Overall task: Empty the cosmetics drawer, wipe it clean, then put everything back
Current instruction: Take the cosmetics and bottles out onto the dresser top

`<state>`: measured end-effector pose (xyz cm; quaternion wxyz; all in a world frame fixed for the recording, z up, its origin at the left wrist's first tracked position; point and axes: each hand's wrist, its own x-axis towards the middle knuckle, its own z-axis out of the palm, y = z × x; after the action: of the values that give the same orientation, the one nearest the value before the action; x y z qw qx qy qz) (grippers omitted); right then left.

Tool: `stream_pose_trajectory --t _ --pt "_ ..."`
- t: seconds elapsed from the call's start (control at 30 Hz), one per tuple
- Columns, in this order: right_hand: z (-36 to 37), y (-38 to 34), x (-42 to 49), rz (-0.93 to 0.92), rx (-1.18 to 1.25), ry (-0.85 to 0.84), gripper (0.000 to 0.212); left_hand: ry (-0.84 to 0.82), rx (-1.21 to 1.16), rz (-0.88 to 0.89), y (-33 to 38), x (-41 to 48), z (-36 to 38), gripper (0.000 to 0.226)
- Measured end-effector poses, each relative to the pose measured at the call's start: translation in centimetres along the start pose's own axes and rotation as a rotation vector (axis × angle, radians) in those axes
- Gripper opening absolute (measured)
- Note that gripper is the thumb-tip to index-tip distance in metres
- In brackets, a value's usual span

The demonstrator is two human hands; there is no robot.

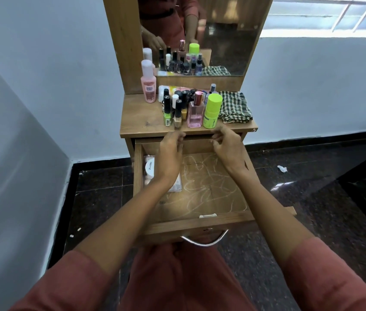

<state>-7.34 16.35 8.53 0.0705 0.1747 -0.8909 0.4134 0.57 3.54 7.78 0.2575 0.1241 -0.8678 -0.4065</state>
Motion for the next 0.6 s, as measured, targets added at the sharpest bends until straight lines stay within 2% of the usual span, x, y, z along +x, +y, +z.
stream_pose_trajectory --t 0.07,0.2,0.37,0.5,0.6 --pt "1.0 0.3 -0.9 0.018 -0.026 -0.064 0.021 -0.063 0.078 -0.067 -1.5 -0.8 -0.3 0.030" --pt "3.5 0.3 -3.3 0.053 -0.084 -0.329 0.019 -0.158 0.162 -0.170 -3.8 -1.2 -0.5 0.035" --pt "6.2 -0.2 -5.4 0.066 -0.186 -0.564 0.041 -0.275 0.262 -0.289 -6.2 -0.1 -0.1 0.037" --pt "7.3 -0.6 -5.8 0.028 -0.265 -0.646 0.053 -0.334 0.298 -0.383 -6.3 0.5 0.2 0.038" --pt "7.6 -0.8 -6.0 -0.042 -0.386 -0.700 0.060 -0.295 0.261 -0.491 -6.7 0.7 0.8 0.039"
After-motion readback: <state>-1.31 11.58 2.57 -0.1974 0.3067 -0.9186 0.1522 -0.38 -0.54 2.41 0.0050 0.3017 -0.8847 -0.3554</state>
